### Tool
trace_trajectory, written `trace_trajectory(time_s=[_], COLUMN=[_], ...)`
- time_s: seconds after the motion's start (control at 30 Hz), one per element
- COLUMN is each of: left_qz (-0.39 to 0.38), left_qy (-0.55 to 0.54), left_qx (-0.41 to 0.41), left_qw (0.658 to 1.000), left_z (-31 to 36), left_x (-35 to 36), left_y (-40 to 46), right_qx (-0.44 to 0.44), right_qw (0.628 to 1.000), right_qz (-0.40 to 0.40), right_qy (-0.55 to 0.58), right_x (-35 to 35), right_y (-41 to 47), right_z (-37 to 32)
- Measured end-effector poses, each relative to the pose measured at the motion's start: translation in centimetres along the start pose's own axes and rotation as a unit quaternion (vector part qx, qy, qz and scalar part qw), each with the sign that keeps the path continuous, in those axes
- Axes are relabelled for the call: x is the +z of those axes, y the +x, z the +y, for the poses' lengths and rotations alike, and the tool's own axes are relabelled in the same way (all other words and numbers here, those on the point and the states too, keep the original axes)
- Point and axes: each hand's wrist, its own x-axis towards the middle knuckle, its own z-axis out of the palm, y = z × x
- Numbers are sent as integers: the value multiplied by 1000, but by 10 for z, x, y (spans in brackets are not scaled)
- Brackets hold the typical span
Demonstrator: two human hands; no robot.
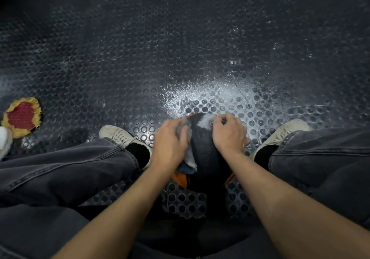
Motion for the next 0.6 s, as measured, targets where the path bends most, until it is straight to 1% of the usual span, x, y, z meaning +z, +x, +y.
trace_trajectory(time_s=[0.07, 0.1, 0.13, 0.2, 0.27, 0.33, 0.4, 0.43, 0.53, 0.6], left_qz=[2, 3, 9, 8, -31, -53, -38, -32, -32, -31], left_qy=[-2, -3, 0, 5, 16, 24, 26, 33, 36, 36], left_qx=[-101, -127, -126, -78, -38, -37, -55, -47, 41, 64], left_qw=[995, 992, 992, 997, 999, 998, 997, 998, 998, 997], left_z=[-8, -11, -12, -10, -10, -15, -19, -20, -11, -11], left_x=[-10, -16, -23, -28, -25, -19, -17, -17, -18, -16], left_y=[22, 32, 38, 36, 23, 17, 17, 13, -14, -23], right_qx=[-11, -16, -25, -58, -110, -141, -133, -118, -93, -103], right_qw=[1000, 1000, 999, 998, 993, 987, 989, 991, 995, 993], right_qz=[-8, -9, -6, -10, -32, -68, -68, -60, -37, -52], right_qy=[-1, -11, -22, -23, 5, 14, 13, 9, 11, 26], right_x=[-5, -6, -7, -3, 6, 15, 20, 21, 19, 16], right_y=[4, 6, 8, 10, 6, -6, -13, -14, -9, -6], right_z=[0, 0, -2, -3, -1, 0, -1, -3, -5, -3])
